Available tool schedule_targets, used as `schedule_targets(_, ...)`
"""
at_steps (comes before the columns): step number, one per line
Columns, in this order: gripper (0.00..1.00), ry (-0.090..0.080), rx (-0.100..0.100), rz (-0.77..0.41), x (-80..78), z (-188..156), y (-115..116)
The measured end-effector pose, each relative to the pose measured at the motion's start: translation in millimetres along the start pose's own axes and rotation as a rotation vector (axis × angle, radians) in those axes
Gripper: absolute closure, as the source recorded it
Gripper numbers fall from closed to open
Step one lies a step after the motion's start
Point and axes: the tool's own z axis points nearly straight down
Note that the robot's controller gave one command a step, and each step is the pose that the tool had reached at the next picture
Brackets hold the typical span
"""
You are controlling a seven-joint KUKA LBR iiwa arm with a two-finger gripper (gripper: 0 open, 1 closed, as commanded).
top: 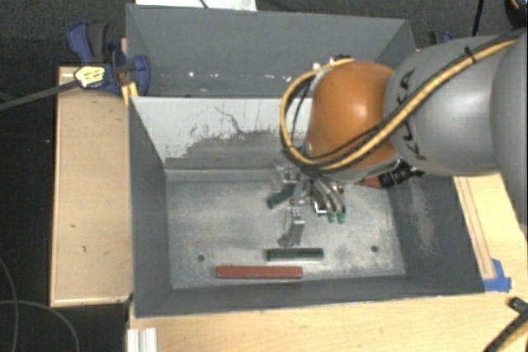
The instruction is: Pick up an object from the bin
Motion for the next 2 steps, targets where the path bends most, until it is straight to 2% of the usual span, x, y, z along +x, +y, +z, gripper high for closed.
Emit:
schedule_targets(1, 0.00, -0.004, 0.002, -0.177, -33.8, 76, -48)
schedule_targets(2, 0.00, -0.013, 0.000, -0.192, -61.8, 74, -40)
